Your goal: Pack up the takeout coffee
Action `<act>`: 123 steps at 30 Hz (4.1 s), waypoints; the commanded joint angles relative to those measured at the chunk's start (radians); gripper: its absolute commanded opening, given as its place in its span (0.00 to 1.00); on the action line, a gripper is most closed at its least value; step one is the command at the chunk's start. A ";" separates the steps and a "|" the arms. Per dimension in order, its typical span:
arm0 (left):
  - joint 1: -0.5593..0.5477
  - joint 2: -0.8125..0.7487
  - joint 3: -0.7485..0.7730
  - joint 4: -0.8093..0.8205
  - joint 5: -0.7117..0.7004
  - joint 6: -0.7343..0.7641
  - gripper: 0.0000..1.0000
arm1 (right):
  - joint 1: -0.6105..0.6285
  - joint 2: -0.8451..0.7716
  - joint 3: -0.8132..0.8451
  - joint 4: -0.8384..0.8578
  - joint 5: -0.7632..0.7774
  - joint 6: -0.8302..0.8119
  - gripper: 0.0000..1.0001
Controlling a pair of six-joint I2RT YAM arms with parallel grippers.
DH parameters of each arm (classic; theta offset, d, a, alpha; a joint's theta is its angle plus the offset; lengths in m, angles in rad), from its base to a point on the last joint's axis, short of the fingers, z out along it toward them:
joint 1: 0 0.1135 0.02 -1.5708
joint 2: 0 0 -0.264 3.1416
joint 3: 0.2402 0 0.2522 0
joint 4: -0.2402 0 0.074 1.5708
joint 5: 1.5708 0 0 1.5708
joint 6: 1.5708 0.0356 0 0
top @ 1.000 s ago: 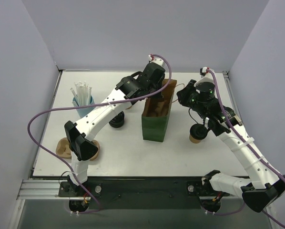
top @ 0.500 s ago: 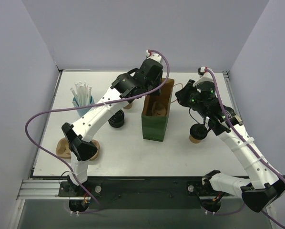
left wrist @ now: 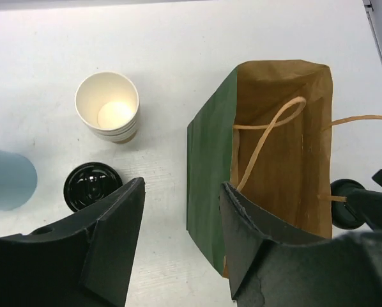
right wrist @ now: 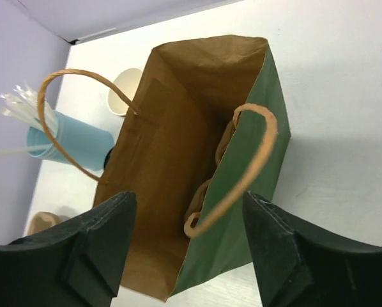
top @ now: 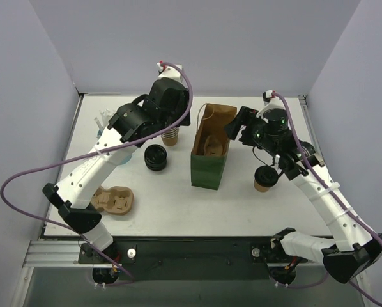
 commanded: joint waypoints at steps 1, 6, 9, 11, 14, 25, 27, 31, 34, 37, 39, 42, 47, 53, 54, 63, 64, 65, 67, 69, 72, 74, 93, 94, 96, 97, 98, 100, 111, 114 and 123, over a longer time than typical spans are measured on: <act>0.048 -0.104 -0.130 0.041 0.008 -0.101 0.60 | 0.055 -0.045 0.033 -0.017 0.015 0.090 0.70; 0.085 -0.243 -0.363 0.070 0.048 -0.232 0.61 | 0.185 0.041 0.209 -0.162 0.258 0.141 0.70; 0.140 -0.301 -0.428 0.075 0.121 -0.250 0.61 | 0.222 0.106 0.312 -0.222 0.308 0.148 0.69; 0.192 -0.334 -0.493 0.102 0.181 -0.250 0.61 | 0.250 0.171 0.360 -0.285 0.363 0.159 0.68; 0.261 -0.389 -0.558 0.121 0.291 -0.270 0.61 | 0.299 0.249 0.443 -0.366 0.467 0.158 0.67; 0.220 -0.478 -0.620 0.098 0.267 -0.236 0.61 | 0.388 0.305 0.464 -0.491 0.627 0.207 0.67; 0.211 -0.472 -0.624 0.098 0.259 -0.225 0.61 | 0.392 0.298 0.473 -0.495 0.616 0.199 0.67; 0.211 -0.461 -0.607 0.098 0.236 -0.227 0.61 | 0.395 0.283 0.555 -0.503 0.537 0.153 0.66; 0.213 -0.435 -0.572 0.101 0.226 -0.212 0.61 | 0.399 0.242 0.552 -0.560 0.532 0.187 0.66; 0.229 -0.403 -0.531 0.086 0.221 -0.209 0.61 | 0.400 0.190 0.466 -0.600 0.530 0.223 0.66; 0.243 -0.391 -0.520 0.084 0.221 -0.210 0.61 | 0.399 0.168 0.396 -0.607 0.532 0.234 0.66; 0.265 -0.378 -0.501 0.067 0.221 -0.222 0.61 | 0.391 0.160 0.372 -0.607 0.547 0.227 0.67; 0.272 -0.372 -0.509 0.073 0.218 -0.232 0.61 | 0.342 0.205 0.385 -0.566 0.546 0.224 0.67; 0.289 -0.360 -0.512 0.085 0.244 -0.218 0.61 | 0.280 0.303 0.414 -0.509 0.463 0.214 0.65; 0.298 -0.354 -0.502 0.076 0.255 -0.218 0.61 | 0.264 0.308 0.405 -0.499 0.439 0.216 0.64; 0.328 -0.372 -0.541 0.087 0.276 -0.126 0.61 | 0.234 0.357 0.334 -0.465 0.345 -0.087 0.04; 0.335 -0.366 -0.525 0.081 0.282 -0.120 0.61 | 0.236 0.348 0.325 -0.466 0.346 -0.132 0.00; 0.343 -0.354 -0.514 0.073 0.290 -0.112 0.61 | 0.236 0.334 0.313 -0.463 0.346 -0.225 0.00; 0.349 -0.345 -0.486 0.073 0.313 -0.077 0.61 | 0.236 0.294 0.308 -0.454 0.342 -0.317 0.00; 0.348 -0.331 -0.445 0.082 0.330 -0.032 0.61 | 0.234 0.274 0.337 -0.448 0.285 -0.482 0.00; 0.349 -0.325 -0.393 0.095 0.307 0.006 0.62 | 0.257 0.243 0.343 -0.437 0.242 -0.670 0.00; 0.349 -0.303 -0.338 0.089 0.292 0.023 0.63 | 0.285 0.225 0.328 -0.431 0.224 -0.742 0.00; 0.369 -0.493 -0.736 0.196 0.376 0.015 0.63 | 0.552 -0.152 -0.158 -0.170 0.317 -0.918 0.00; 0.366 -0.490 -0.736 0.200 0.385 0.018 0.63 | 0.567 -0.157 -0.162 -0.147 0.326 -0.922 0.00; 0.361 -0.495 -0.744 0.211 0.400 0.023 0.63 | 0.575 -0.157 -0.168 -0.132 0.342 -0.938 0.00; 0.361 -0.492 -0.747 0.213 0.399 0.023 0.63 | 0.578 -0.154 -0.165 -0.127 0.349 -0.939 0.00; 0.361 -0.489 -0.750 0.208 0.397 0.025 0.63 | 0.583 -0.145 -0.163 -0.126 0.357 -0.944 0.00; 0.361 -0.481 -0.745 0.205 0.391 0.029 0.63 | 0.583 -0.137 -0.154 -0.113 0.360 -0.947 0.00; 0.364 -0.427 -0.546 0.078 0.371 0.011 0.63 | 0.358 -0.022 0.016 -0.155 0.184 -0.591 0.00; 0.367 -0.427 -0.508 0.029 0.370 -0.015 0.63 | 0.279 -0.004 -0.007 -0.147 0.130 -0.424 0.00; 0.364 -0.384 -0.412 -0.004 0.538 -0.066 0.61 | 0.271 0.022 0.058 -0.106 0.179 -0.179 0.00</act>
